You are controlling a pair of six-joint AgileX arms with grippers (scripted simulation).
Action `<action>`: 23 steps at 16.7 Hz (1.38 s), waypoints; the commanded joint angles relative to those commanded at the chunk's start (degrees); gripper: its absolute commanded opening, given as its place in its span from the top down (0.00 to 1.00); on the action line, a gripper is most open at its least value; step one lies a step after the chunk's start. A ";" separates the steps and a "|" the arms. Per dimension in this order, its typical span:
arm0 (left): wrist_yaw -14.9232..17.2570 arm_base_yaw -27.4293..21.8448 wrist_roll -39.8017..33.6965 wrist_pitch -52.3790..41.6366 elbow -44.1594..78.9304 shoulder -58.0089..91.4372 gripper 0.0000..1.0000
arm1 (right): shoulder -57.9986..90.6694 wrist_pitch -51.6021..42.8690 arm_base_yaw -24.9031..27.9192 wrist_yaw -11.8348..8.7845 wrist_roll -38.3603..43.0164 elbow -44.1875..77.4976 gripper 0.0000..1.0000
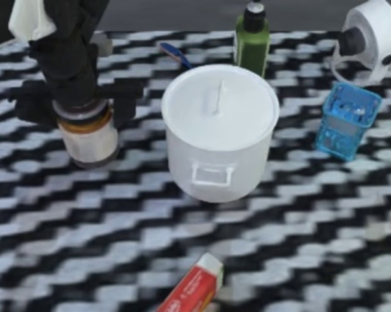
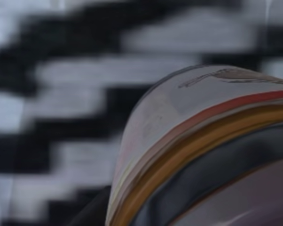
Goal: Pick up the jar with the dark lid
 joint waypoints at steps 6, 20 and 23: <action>0.08 0.38 0.39 6.16 -3.39 2.59 1.00 | 0.00 0.00 0.00 0.00 0.00 0.00 0.00; 0.12 0.43 0.47 9.61 -5.40 4.18 0.40 | 0.00 0.00 0.00 0.00 0.00 0.00 0.00; 0.12 0.43 0.47 9.61 -5.40 4.18 0.17 | 0.00 0.00 0.00 0.00 0.00 0.00 0.00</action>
